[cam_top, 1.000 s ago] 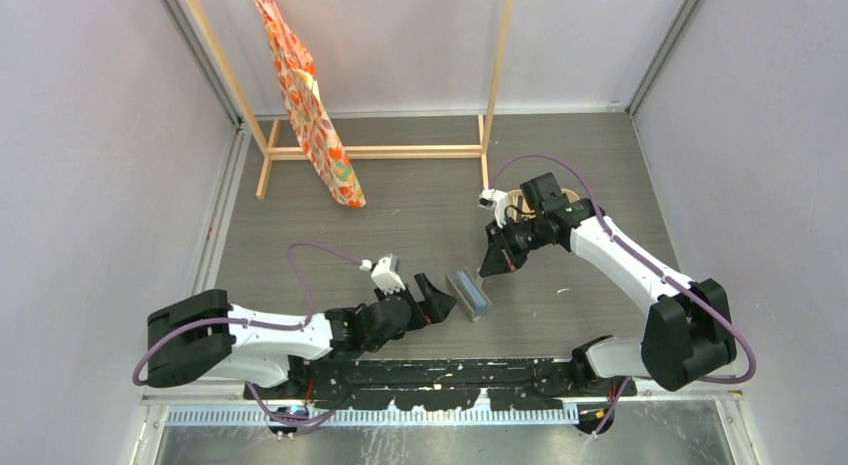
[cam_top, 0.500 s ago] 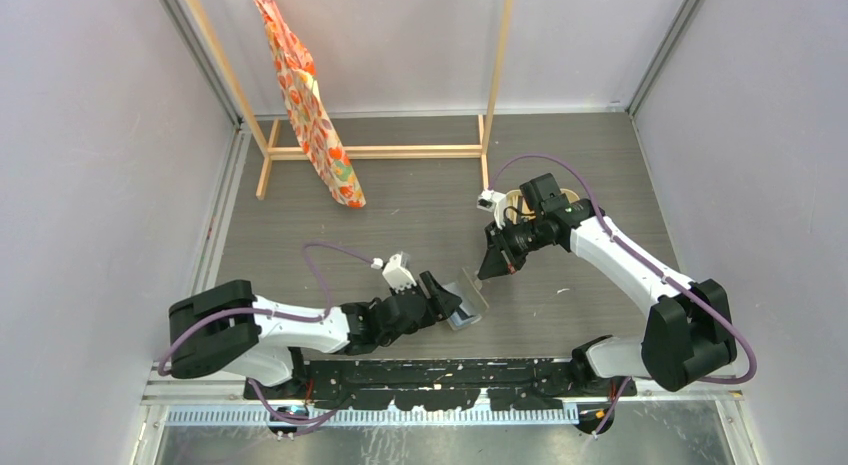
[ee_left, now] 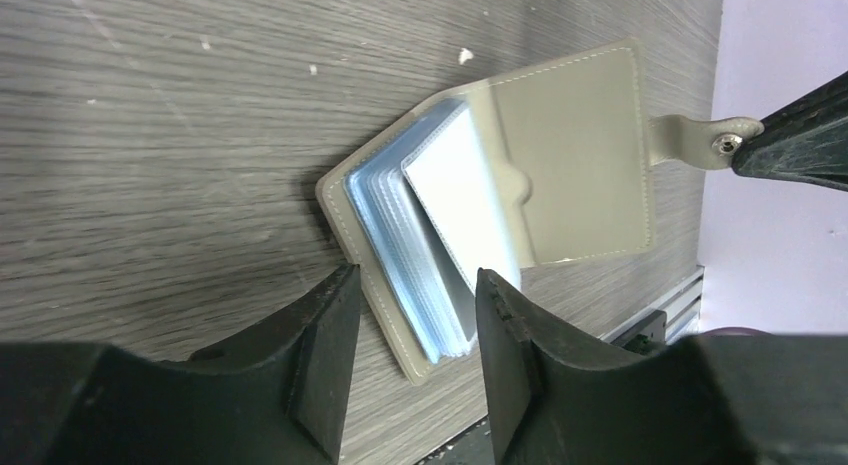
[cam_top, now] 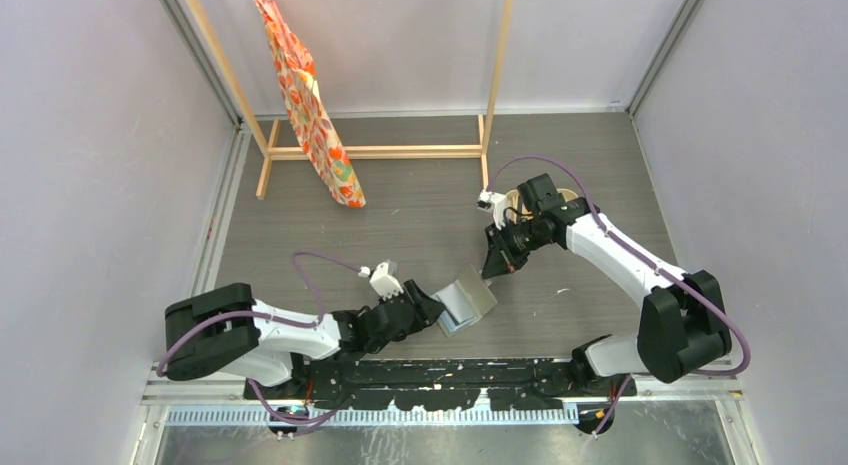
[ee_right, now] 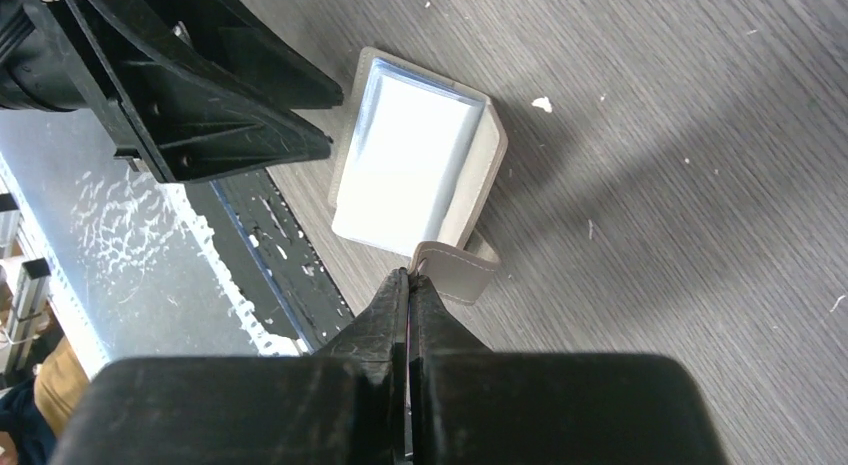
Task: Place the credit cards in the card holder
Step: Open the card holder at the center of the board.
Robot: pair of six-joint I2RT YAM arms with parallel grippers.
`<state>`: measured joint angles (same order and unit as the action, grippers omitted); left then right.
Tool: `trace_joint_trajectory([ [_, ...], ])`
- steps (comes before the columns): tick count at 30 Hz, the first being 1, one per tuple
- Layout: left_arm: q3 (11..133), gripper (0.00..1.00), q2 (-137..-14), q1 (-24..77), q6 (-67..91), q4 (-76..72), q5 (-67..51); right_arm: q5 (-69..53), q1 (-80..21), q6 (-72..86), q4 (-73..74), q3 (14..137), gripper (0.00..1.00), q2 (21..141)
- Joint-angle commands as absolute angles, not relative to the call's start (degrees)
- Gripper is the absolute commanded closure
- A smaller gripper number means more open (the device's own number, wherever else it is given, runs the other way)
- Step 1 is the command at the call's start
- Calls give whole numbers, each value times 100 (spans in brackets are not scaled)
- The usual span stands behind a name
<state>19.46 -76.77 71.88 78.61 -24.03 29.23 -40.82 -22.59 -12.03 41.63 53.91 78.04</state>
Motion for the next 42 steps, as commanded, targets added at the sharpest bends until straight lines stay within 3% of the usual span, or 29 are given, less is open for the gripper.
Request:
trace_joint_trajectory([
  [1, 1722, 56, -7596, 7156, 7721, -3187, 3191, -3848, -2237, -1186, 4101, 5561, 99, 7947],
  [5, 1688, 60, -7852, 7163, 7734, -3496, 3144, -3824, -2232, -1201, 4131, 5572, 99, 8030],
  [11, 1548, 52, -7846, 7161, 7904, -3243, 3177, -3694, -2235, -1204, 4132, 5581, 99, 8131],
  [17, 1989, 35, -6671, 7163, 7793, -520, 3501, -3198, -2237, -1178, 4069, 5580, 97, 8266],
  [22, 1632, 31, -6280, 7159, 7663, -951, 3522, -2753, -2248, -1169, 4082, 5615, 92, 8564],
  [25, 1559, 33, -6390, 7158, 7615, -1360, 3414, -2489, -2266, -1178, 4116, 5654, 77, 8733],
  [28, 1675, 34, -6565, 7154, 7517, -1449, 3291, -2226, -2266, -1169, 4101, 5710, 51, 8667],
  [31, 1718, 36, -6720, 7156, 7480, -1588, 3216, -2176, -2260, -1205, 4016, 5682, 42, 8220],
  [37, 1685, 39, -6967, 7146, 7479, -1926, 3141, -3122, -2233, -1572, 4036, 5490, 45, 7431],
  [38, 1695, 40, -7008, 7146, 7479, -1970, 3126, -3365, -2237, -1653, 4073, 5485, 48, 7386],
  [39, 1718, 42, -7120, 7137, 7491, -2073, 3088, -3959, -2346, -1890, 4276, 5493, 58, 7368],
  [42, 1763, 45, -7248, 7124, 7518, -2100, 3059, -4069, -2618, -1977, 4315, 5476, 70, 7551],
])
